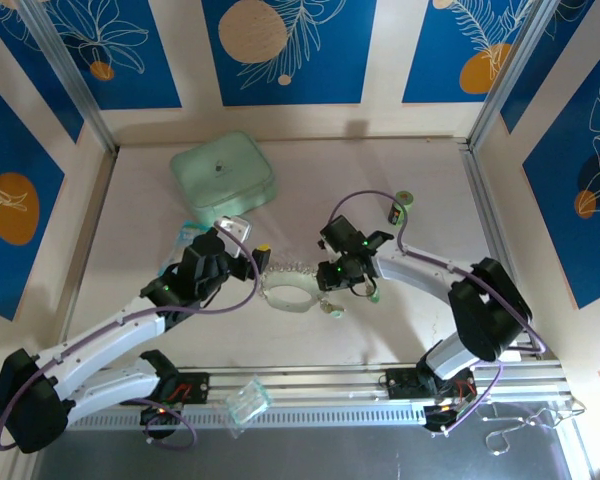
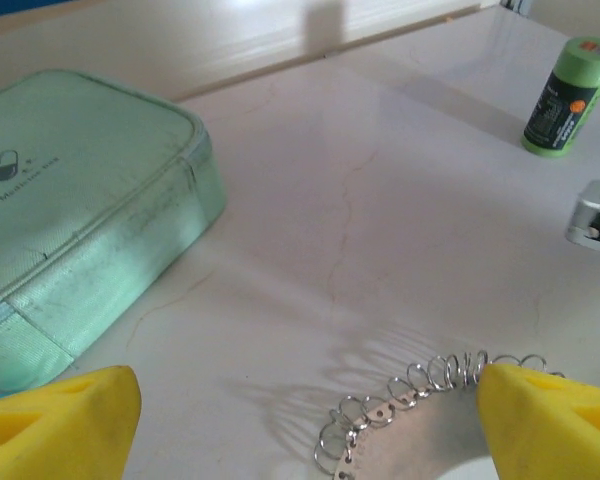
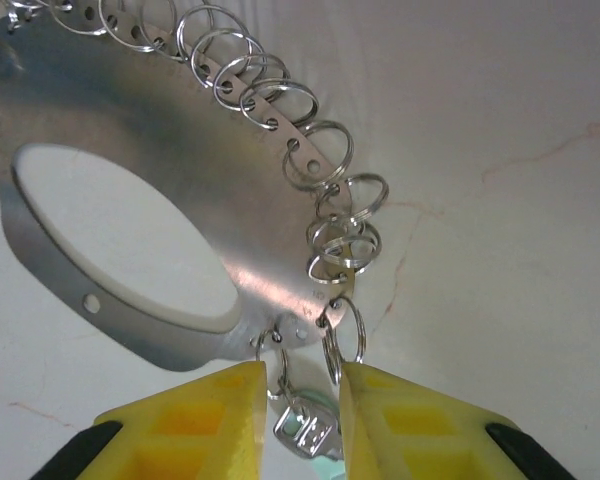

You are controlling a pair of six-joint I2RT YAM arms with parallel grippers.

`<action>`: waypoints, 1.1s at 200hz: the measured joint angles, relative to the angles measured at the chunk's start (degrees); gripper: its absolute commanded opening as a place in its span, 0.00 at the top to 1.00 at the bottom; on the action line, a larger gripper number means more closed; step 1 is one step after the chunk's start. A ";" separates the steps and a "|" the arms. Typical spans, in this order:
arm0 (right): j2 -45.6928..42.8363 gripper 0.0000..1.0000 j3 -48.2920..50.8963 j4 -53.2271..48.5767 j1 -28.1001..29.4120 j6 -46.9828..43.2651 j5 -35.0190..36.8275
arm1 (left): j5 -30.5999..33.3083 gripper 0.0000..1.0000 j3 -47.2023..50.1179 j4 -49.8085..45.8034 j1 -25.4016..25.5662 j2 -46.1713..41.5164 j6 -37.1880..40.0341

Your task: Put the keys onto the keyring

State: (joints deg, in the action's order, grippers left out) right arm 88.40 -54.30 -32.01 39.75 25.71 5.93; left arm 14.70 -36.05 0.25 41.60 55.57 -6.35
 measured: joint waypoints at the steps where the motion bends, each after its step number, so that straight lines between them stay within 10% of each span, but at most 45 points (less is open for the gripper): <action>1: 0.17 0.74 -0.13 -0.04 0.00 -0.04 0.04 | -0.07 0.14 0.00 -0.04 0.00 0.00 -0.07; 220: 9.40 0.81 -4.42 -4.11 2.25 -3.17 1.55 | -2.29 0.14 4.74 -0.76 -0.13 -0.48 -9.88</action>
State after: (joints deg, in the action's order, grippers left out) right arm 97.80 -58.72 -36.12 42.00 22.55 7.49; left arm 12.40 -31.31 -0.51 41.47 55.09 -16.23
